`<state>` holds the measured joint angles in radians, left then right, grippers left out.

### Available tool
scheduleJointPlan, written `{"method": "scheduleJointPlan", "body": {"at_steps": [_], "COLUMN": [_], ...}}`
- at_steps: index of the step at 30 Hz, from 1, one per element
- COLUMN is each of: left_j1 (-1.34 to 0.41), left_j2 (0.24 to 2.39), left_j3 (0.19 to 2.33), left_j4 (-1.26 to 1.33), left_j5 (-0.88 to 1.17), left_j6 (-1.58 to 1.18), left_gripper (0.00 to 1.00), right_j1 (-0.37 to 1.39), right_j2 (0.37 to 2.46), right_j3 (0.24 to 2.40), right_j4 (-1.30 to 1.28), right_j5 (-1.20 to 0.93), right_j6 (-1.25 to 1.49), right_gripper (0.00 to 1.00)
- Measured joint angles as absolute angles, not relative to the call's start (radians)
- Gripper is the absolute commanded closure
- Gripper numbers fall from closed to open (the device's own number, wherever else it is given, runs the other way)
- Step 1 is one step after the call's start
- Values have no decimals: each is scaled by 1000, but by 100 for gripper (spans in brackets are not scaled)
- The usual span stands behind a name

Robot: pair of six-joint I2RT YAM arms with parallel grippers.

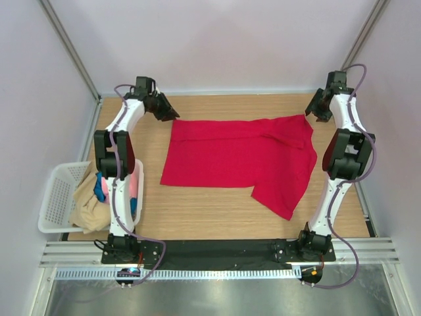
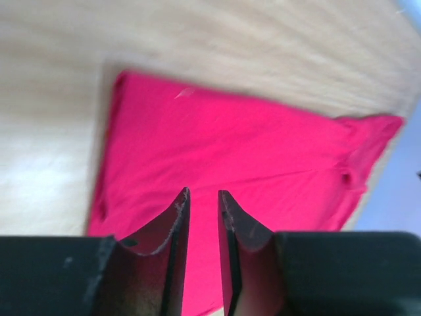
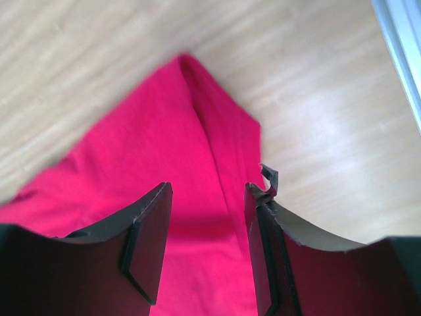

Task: Fold and stack the t-shirts
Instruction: Fold the tshirt

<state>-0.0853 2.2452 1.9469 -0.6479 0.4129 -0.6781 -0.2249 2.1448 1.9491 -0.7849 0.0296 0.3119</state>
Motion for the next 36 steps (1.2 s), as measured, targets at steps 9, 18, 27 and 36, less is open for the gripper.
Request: {"method": "scheduleJointPlan", "body": {"at_steps": [9, 18, 27, 36], "left_j1": [-91, -92, -93, -98], "left_j2": [2443, 2460, 2435, 2466], "left_j3": [2072, 2006, 1972, 2025], "left_j4": [-497, -468, -482, -492], "left_j5": [505, 505, 491, 495], "left_j6": [-781, -800, -772, -793], "left_gripper": [82, 81, 81, 83], "right_j1": [-225, -225, -225, -225], "right_j2": [2356, 2407, 2407, 2447], "right_j3": [2038, 2050, 2103, 2138], "right_j4": [-626, -582, -612, -587], "right_j5": [-64, -96, -94, -108], "right_j6": [315, 333, 324, 353], "right_gripper": [47, 45, 47, 65]}}
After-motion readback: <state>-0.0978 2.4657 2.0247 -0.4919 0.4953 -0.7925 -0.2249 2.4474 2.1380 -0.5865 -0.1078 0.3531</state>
